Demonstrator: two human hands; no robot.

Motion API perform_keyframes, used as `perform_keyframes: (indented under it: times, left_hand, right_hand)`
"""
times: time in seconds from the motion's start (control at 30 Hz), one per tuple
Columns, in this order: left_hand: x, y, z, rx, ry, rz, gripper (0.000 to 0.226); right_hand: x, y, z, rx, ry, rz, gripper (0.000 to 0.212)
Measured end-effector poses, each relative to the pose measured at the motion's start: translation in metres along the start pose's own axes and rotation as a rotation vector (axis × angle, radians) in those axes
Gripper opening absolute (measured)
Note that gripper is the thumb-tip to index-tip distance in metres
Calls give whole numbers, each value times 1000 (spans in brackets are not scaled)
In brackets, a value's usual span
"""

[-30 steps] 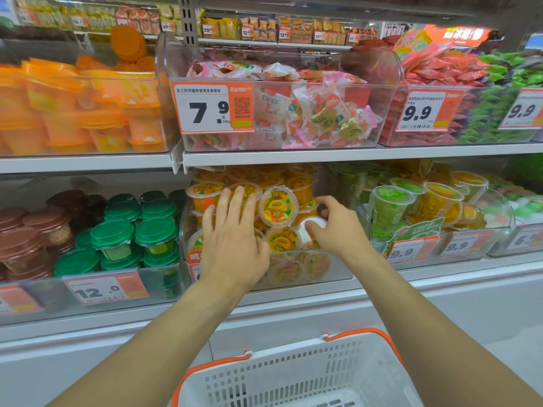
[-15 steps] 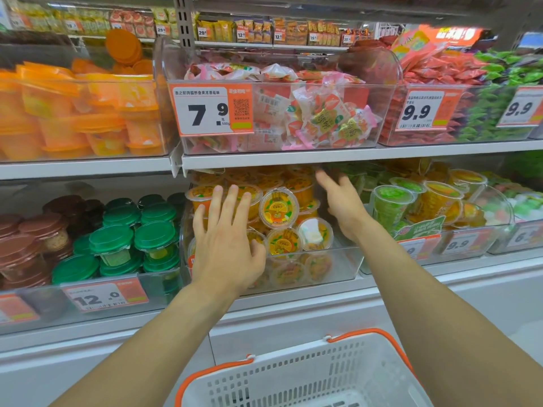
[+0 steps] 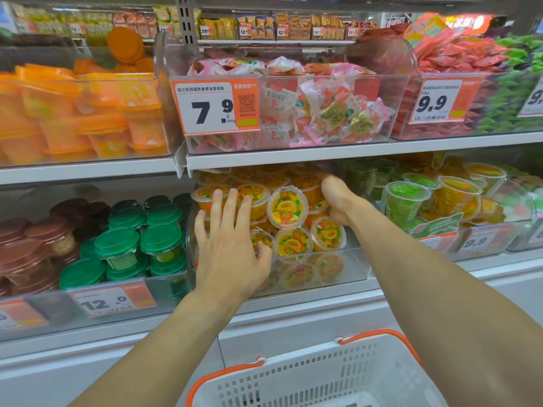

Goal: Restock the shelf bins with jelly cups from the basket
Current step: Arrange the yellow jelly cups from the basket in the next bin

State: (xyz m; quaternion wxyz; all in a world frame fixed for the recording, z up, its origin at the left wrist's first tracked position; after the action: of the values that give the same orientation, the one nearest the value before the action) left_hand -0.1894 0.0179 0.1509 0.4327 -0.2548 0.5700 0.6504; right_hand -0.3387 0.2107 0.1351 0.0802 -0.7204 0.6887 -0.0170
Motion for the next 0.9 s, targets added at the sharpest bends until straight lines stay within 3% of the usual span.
perform_keyframes:
  times: [0.27, 0.47, 0.63, 0.8, 0.9]
  left_hand:
    - [-4, 0, -1, -7, 2, 15, 79]
    - [-5, -6, 3, 6, -11, 26, 79]
    - [-3, -12, 3, 3, -6, 19, 77]
    - [-2, -19, -1, -23, -18, 8, 78]
    - [-3, -24, -4, -49, -52, 5, 80]
  right_hand:
    - [-23, -10, 10, -28, -79, -17, 76]
    - [-9, -25, 28, 27, 35, -128, 49]
    - [-24, -37, 29, 77, -39, -38, 77]
    - [-14, -57, 31, 141, -187, -168, 72]
    - [-3, -55, 35, 176, -205, -200, 93]
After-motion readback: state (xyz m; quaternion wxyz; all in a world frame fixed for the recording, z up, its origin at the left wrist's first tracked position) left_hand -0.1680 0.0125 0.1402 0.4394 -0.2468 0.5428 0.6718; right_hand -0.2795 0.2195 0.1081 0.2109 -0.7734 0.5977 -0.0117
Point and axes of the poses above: each hand's wrist, its own y-axis towards the middle knuckle, its own x-axis out of the palm, z = x × y, the point moved 8 cm from there along y, towards the middle knuckle, and after that the axes turned 3 degrees about -z, right-handed, at the moved point
